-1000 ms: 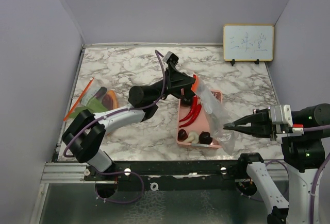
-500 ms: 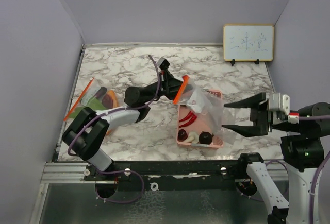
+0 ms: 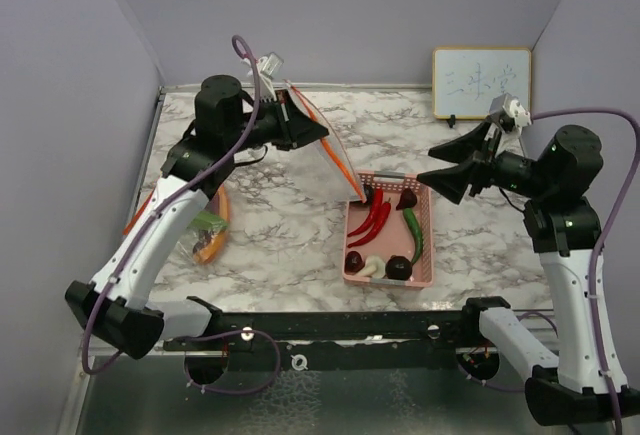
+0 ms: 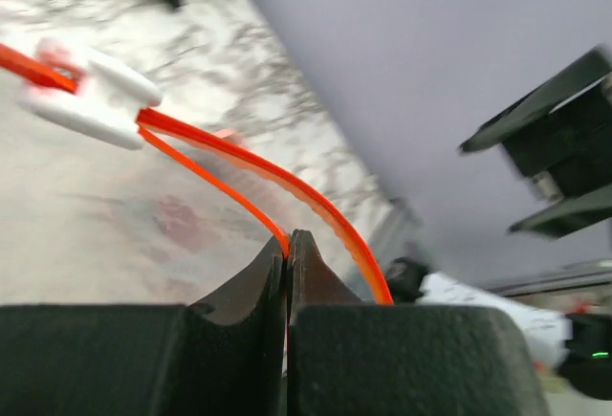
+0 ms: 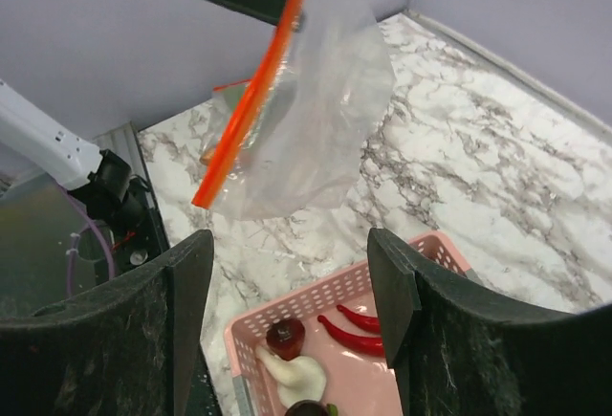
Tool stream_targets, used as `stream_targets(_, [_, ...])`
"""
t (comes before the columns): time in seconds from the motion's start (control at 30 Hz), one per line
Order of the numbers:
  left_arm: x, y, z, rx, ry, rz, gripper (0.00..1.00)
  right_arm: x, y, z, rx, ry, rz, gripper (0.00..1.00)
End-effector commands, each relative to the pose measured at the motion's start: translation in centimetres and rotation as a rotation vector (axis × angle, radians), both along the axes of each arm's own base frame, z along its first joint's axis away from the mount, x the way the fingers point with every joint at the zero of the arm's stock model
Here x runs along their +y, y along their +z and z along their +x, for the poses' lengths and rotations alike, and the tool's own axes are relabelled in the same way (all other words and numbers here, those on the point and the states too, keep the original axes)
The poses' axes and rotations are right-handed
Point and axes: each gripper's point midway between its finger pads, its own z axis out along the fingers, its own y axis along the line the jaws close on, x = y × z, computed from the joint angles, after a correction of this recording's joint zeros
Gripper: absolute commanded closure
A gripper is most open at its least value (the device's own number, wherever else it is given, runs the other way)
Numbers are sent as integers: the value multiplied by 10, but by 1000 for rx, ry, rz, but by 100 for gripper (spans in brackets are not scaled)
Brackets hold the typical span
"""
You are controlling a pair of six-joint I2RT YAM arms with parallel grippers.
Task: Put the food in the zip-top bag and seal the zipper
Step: Open the zipper of the food storage bag at the center of the board.
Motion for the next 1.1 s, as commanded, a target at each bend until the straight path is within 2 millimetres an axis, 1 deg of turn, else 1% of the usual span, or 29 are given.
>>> stream_targets(0.0, [71,-110,-27,42,67,562,100,1,-11,27,129,-35,46,35])
stream_targets(0.03, [74,-118,-29,50,71,577,100,2,-13,32,152,-34,56,35])
stream_targets(0.07, [75,-132,-33,72,62,587,100,3,-15,36,171,-29,68,35])
stream_targets(0.13, [75,-151,-40,98,39,589,100,8,-16,42,192,-18,90,36])
stream_targets(0.17, [74,-156,-42,102,34,583,100,11,-17,45,198,-16,94,36])
stream_targets(0.23, [73,-163,-42,105,41,572,100,25,-22,52,212,-16,86,36])
stream_targets(0.33, [68,-159,-38,95,42,543,100,67,-41,59,258,5,32,38])
stream_targets(0.37, [66,-157,-36,90,42,538,100,84,-49,57,276,25,14,38])
stream_targets(0.43, [63,-151,-33,78,45,528,100,109,-62,53,323,56,13,39])
stream_targets(0.47, [62,-149,-31,72,51,523,100,118,-66,53,329,62,24,40])
stream_targets(0.57, [60,-145,-29,63,58,504,100,136,-91,54,369,31,14,40])
stream_targets(0.73, [55,-148,-27,63,60,469,100,178,-112,35,389,70,-15,38])
stream_targets(0.8, [52,-149,-26,64,56,456,100,189,-121,33,393,57,-36,37])
stream_targets(0.9, [50,-149,-27,62,48,438,100,199,-136,31,412,61,-58,37])
stream_targets(1.0, [49,-149,-27,61,43,438,100,205,-148,33,426,47,-72,38])
stream_targets(1.07, [50,-147,-28,56,41,436,100,206,-155,38,429,17,-83,42])
